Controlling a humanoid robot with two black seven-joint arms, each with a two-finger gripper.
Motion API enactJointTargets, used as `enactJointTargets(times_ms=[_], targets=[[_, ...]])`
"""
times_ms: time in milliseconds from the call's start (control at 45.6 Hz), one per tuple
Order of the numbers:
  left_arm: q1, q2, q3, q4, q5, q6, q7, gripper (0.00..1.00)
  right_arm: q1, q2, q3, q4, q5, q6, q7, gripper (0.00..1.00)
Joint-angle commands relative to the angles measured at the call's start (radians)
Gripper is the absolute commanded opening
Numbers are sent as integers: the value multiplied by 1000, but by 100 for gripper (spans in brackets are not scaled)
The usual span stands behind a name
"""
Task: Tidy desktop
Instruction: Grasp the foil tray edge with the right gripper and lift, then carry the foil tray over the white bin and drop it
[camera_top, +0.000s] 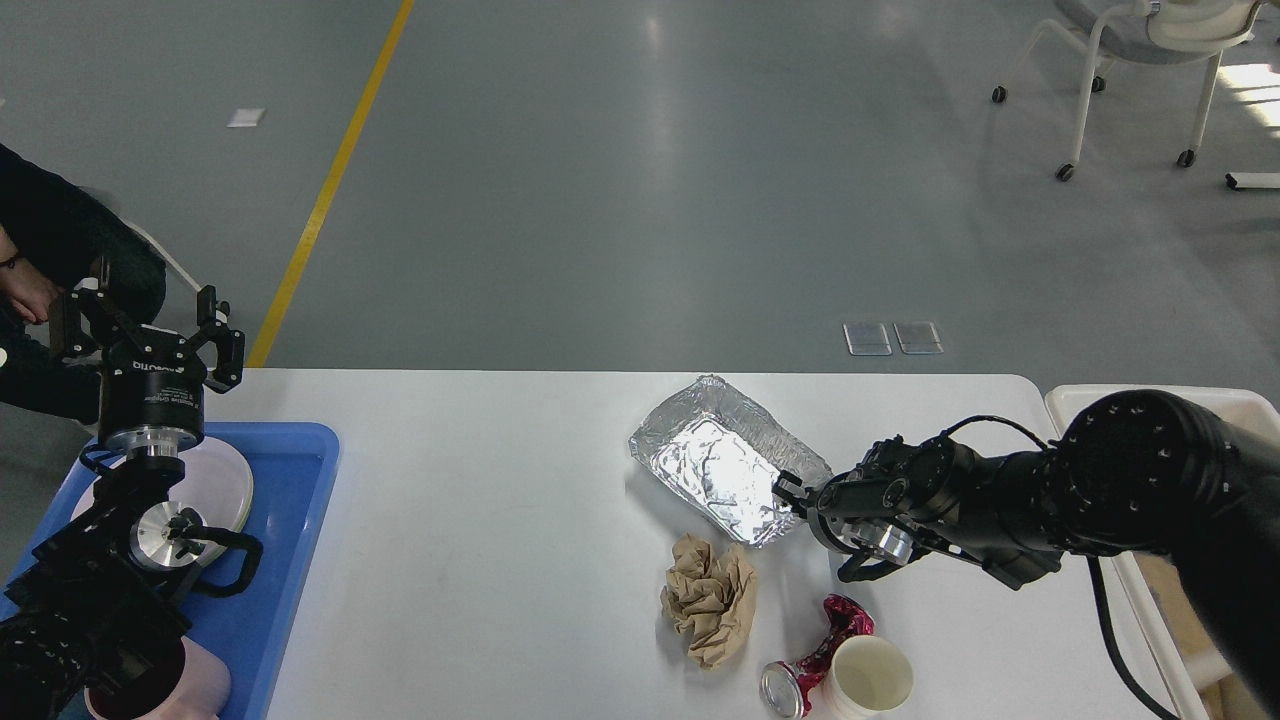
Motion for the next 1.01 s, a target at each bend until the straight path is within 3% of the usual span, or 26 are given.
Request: enactJointTargets(times_ms=[0, 263, 680, 790, 987], targets=[[0, 1, 0, 0, 0, 0, 0, 97, 2, 4, 2, 7, -6, 4, -2, 0], [0, 1, 0, 0, 0, 0, 0, 97, 39, -19, 25, 92, -3, 45, -3, 0], [0, 1, 0, 0, 0, 0, 0, 97, 293, -263, 125, 250, 2, 169, -3, 0], [0, 1, 0, 0, 0, 0, 0, 97, 379, -341, 117, 293, 2, 266, -5, 0], [0, 1, 0, 0, 0, 0, 0, 97, 577, -502, 106, 302, 2, 585, -2, 0]])
